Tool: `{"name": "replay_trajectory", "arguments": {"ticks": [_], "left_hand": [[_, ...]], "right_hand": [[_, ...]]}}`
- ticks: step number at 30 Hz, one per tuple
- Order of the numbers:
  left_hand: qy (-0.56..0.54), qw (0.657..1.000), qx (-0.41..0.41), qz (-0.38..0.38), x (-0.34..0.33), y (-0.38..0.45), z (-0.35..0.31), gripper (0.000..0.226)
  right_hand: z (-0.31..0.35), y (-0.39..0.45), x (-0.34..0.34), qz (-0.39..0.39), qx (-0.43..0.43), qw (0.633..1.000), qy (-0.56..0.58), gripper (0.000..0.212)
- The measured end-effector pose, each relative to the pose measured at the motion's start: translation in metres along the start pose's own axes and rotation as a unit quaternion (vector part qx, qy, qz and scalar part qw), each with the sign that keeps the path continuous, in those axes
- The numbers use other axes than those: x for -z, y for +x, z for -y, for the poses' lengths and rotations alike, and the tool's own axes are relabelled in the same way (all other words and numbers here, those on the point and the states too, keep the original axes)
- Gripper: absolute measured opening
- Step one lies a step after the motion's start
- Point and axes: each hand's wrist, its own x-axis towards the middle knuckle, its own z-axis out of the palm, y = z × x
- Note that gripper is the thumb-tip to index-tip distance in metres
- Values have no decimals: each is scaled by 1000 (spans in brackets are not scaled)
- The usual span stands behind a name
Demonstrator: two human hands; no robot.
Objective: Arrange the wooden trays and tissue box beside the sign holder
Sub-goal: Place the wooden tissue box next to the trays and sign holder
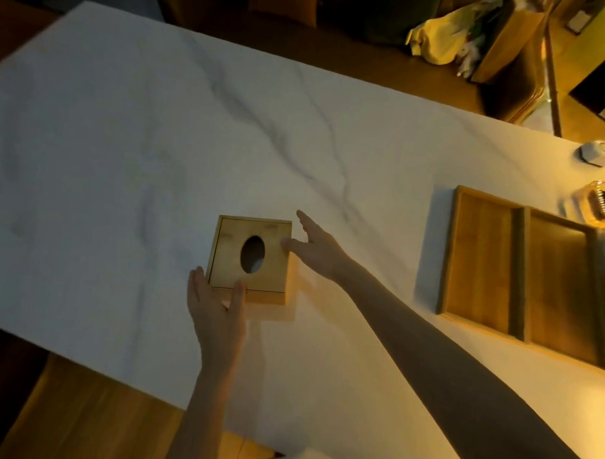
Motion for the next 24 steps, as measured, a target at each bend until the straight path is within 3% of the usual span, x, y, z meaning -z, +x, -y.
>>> {"name": "replay_trajectory", "arguments": {"ticks": [3, 6, 12, 15, 19, 24], "left_hand": [[-78, 995, 57, -13, -3, -2, 6, 63], [-125, 989, 73, -42, -10, -8, 4, 54], [-111, 990, 77, -49, -13, -5, 3, 59], [-89, 993, 60, -46, -9, 3, 4, 55], [-107, 994, 13, -33, -9, 6, -10, 30], [-101, 994, -39, -17, -13, 8, -35, 27]], "right_hand": [[-6, 10, -5, 31, -25, 999, 22, 72], [-12, 11, -8, 48, -6, 998, 32, 59], [-14, 4, -10, 22, 15, 1000, -14, 50], [-12, -5, -5, 16, 24, 997, -66, 47], [-4, -17, 11, -25, 35, 996, -81, 43], [3, -38, 37, -89, 37, 993, -69, 43]]}}
